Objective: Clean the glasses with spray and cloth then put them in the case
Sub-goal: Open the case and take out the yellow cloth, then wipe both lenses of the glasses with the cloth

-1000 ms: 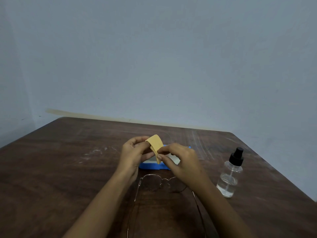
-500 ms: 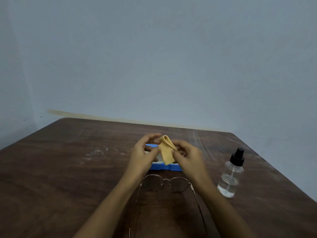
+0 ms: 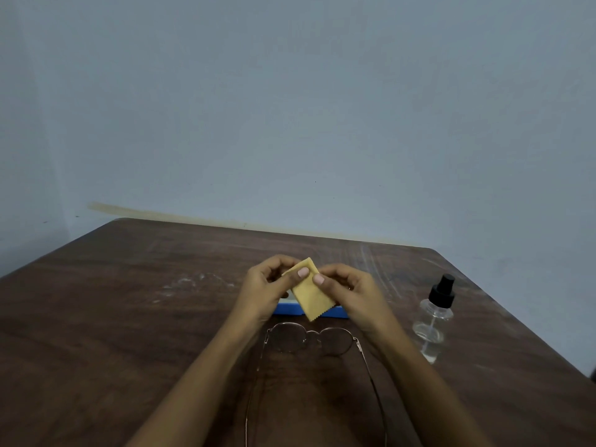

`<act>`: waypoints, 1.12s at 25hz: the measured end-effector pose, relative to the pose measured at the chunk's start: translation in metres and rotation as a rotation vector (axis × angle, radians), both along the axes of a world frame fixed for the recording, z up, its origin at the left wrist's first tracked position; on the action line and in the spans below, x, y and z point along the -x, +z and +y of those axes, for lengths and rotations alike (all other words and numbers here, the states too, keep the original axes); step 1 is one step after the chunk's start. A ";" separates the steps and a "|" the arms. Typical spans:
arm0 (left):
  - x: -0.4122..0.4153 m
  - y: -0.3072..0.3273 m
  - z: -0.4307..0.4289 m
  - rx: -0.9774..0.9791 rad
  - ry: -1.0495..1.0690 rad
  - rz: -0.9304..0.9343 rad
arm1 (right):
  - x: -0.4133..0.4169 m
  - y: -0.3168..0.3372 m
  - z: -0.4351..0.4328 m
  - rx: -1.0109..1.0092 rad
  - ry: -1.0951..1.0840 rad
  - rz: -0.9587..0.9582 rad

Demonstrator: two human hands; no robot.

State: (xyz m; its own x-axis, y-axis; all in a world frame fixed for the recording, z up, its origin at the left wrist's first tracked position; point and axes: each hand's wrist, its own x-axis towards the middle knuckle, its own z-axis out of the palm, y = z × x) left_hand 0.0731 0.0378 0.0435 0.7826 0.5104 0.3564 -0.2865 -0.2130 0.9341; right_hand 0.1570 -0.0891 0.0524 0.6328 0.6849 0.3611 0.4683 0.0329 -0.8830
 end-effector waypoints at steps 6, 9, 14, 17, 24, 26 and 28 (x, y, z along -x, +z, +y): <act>0.011 -0.007 0.015 -0.113 0.072 -0.012 | 0.003 -0.010 -0.022 -0.213 -0.054 0.163; 0.023 -0.015 0.024 -0.226 0.090 0.064 | 0.003 -0.023 -0.033 -0.306 -0.115 0.315; 0.049 -0.028 0.025 -0.417 0.081 0.156 | 0.009 -0.035 -0.052 -0.297 -0.289 0.419; 0.061 -0.034 0.020 -0.495 0.040 0.179 | 0.016 -0.038 -0.059 -0.243 -0.299 0.490; 0.072 -0.040 0.011 -0.534 0.024 0.166 | 0.026 -0.037 -0.068 -0.212 -0.211 0.673; 0.073 -0.040 0.008 -0.554 0.052 0.158 | 0.026 -0.038 -0.067 -0.242 -0.208 0.701; 0.073 -0.040 0.008 -0.557 0.085 0.140 | 0.025 -0.039 -0.066 -0.282 -0.198 0.729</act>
